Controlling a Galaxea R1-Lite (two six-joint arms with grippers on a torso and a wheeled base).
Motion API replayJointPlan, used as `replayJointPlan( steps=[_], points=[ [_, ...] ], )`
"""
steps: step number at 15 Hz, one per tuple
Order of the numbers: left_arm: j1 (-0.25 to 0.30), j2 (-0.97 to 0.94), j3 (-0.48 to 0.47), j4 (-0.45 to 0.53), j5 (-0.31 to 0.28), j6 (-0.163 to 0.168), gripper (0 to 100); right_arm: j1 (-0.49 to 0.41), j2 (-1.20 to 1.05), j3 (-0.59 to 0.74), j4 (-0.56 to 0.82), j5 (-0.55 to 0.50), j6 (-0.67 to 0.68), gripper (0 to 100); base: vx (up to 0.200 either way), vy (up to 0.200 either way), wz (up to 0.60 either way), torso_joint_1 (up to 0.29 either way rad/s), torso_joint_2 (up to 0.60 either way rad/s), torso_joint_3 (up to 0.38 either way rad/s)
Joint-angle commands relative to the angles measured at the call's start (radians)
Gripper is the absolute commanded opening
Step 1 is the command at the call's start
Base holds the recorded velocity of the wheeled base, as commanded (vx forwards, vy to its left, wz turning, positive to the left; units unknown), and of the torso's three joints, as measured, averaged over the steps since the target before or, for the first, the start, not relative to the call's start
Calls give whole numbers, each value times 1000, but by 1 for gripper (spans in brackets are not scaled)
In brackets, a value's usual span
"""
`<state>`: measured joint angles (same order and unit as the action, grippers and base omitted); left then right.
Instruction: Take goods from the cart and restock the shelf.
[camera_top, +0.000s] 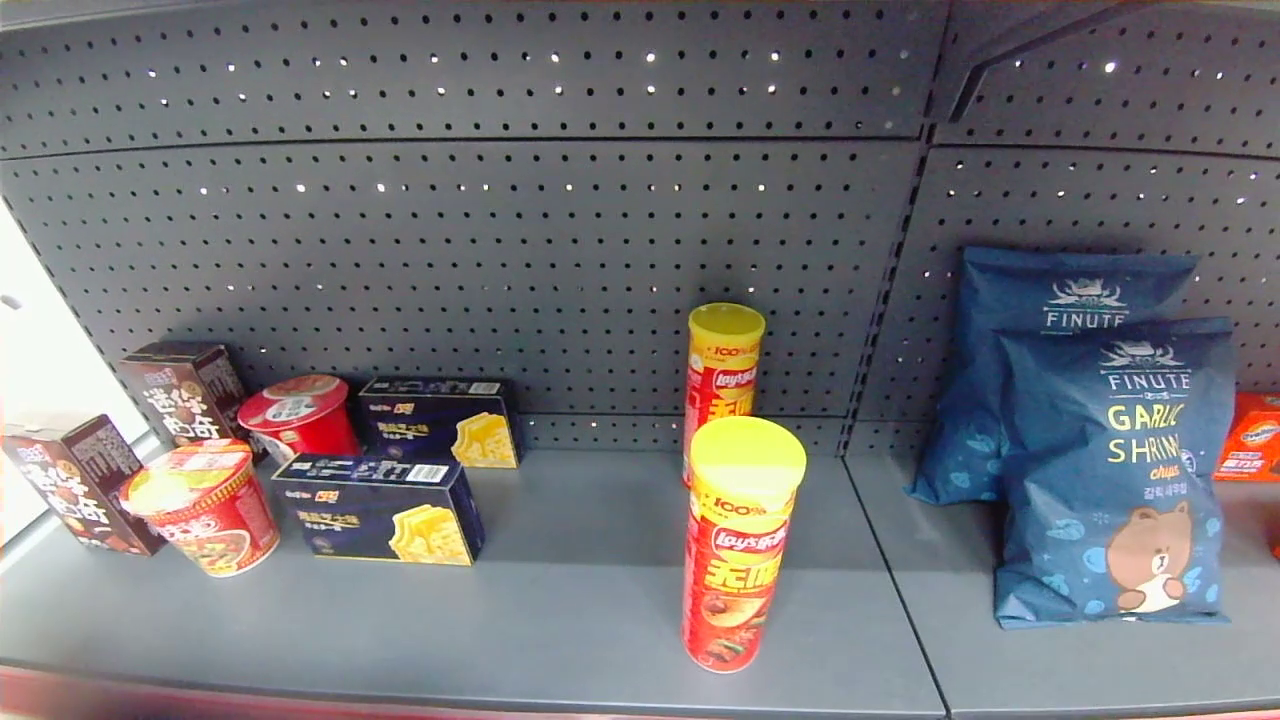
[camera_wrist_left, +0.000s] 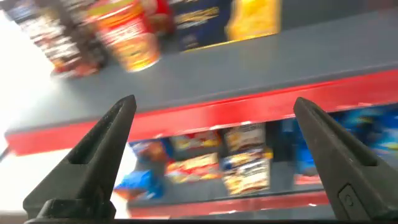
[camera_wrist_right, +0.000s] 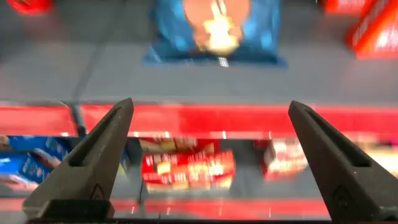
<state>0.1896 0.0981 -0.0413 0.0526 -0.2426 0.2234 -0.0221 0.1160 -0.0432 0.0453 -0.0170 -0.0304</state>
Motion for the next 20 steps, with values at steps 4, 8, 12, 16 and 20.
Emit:
replayJointPlan(
  steps=[4,8,12,16,20],
  points=[
    [1,-1,41,-105,-110,-127,100,21,-113,-1,-2,-27,38,100,0,0,0,0,0,0],
    [1,-1,41,-106,-112,-170,100,21,-113,-1,-2,-26,33,100,0,0,0,0,0,0],
    [1,-1,41,-106,-144,-194,100,21,-111,-1,-2,-17,21,100,0,0,0,0,0,0],
    [1,0,41,-105,-178,-193,100,21,-113,-1,-2,-17,21,100,0,0,-150,1,1,1],
    [1,-1,41,-106,-178,-190,100,21,-113,-1,-1,-15,21,100,0,0,0,0,0,0]
  ],
)
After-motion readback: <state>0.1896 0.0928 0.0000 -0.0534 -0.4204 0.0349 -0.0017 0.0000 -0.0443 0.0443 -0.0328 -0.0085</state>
